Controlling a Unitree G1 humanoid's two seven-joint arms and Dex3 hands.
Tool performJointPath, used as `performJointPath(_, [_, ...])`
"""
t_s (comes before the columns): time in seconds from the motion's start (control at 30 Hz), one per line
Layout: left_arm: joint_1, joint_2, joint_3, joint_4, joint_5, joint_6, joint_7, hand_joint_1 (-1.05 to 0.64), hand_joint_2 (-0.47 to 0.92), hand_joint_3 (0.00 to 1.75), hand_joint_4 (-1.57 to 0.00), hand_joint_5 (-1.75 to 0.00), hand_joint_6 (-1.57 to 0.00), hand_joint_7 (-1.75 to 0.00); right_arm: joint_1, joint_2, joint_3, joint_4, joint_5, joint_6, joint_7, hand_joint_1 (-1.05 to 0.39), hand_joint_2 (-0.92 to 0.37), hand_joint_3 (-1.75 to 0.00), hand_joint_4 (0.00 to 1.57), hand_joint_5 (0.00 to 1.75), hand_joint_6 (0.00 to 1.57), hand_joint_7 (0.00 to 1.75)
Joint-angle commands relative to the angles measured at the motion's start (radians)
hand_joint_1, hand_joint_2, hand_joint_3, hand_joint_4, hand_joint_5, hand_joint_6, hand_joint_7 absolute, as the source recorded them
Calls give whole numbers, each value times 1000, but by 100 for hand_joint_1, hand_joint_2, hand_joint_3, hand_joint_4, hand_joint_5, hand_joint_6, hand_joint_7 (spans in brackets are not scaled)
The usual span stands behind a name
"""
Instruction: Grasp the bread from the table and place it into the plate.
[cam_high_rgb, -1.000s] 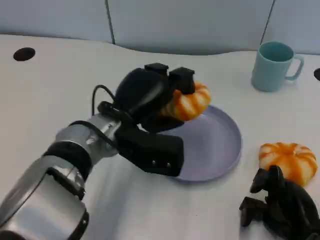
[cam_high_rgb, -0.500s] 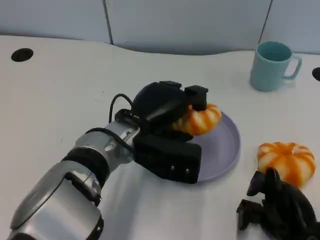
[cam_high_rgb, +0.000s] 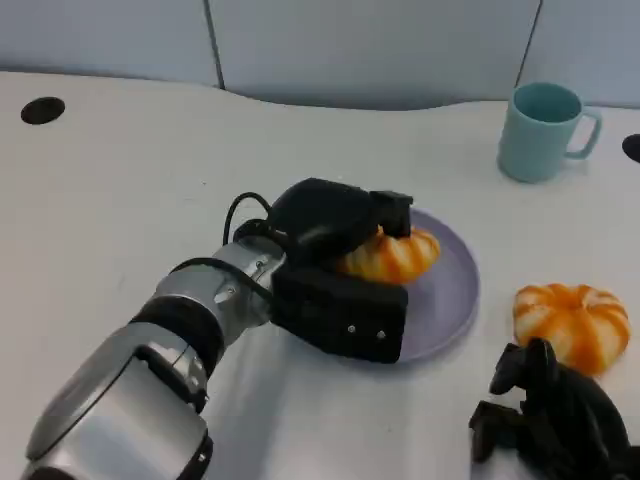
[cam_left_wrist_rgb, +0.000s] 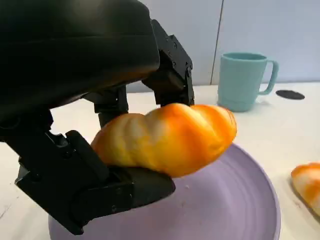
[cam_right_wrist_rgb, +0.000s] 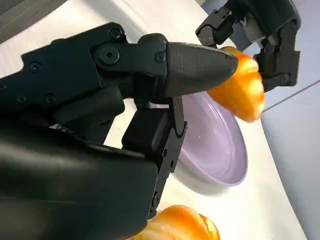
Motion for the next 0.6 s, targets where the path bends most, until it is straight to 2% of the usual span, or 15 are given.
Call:
performJointPath(0.03, [-12, 23, 16, -2, -24, 1, -59, -40, 75, 48, -46, -125, -48, -47, 21, 1, -1, -6, -2, 19, -22, -45, -92, -48, 128, 129, 116, 129])
performJointPath(0.07, [-18, 24, 10, -1, -19, 20, -88, -44, 77, 44, -36, -119, -41, -44, 22, 3, 0, -7, -1, 19, -24, -45, -92, -48, 128, 129, 116, 129])
performJointPath(0.13, [-26, 25, 2, -1, -13, 46, -122, -54, 88, 24, -14, -94, -25, -38, 23, 4, 1, -6, -1, 18, -25, -45, -92, -48, 128, 129, 115, 129])
performJointPath(0.23, [-39, 34, -4, -6, -11, 62, -187, -66, 92, 18, -2, -60, -12, -31, 14, 2, 1, 5, 2, 18, -17, -45, -92, -50, 129, 129, 116, 129])
performJointPath(0.33, [-45, 38, -9, -12, -7, 69, -206, -71, 92, 18, 0, -50, -8, -29, 8, 3, -3, 4, 6, 31, -26, -45, -92, -50, 129, 128, 116, 128])
performJointPath(0.43, [-54, 41, -13, -13, -5, 73, -220, -73, 92, 18, 0, -49, -7, -29, -1, 2, -6, 10, 6, 35, -27, -45, -92, -50, 129, 128, 116, 127])
performJointPath(0.5, [-64, 47, -15, -13, -5, 74, -233, -80, 92, 23, 0, -38, -3, -28, -9, -1, -9, 20, 5, 31, -23, -45, -92, -50, 129, 128, 115, 127])
performJointPath(0.6, [-68, 56, -14, -19, -8, 63, -239, -83, 92, 24, 0, -35, -2, -29, -10, -2, -12, 17, 9, 39, -24, -45, -92, -51, 130, 128, 115, 127])
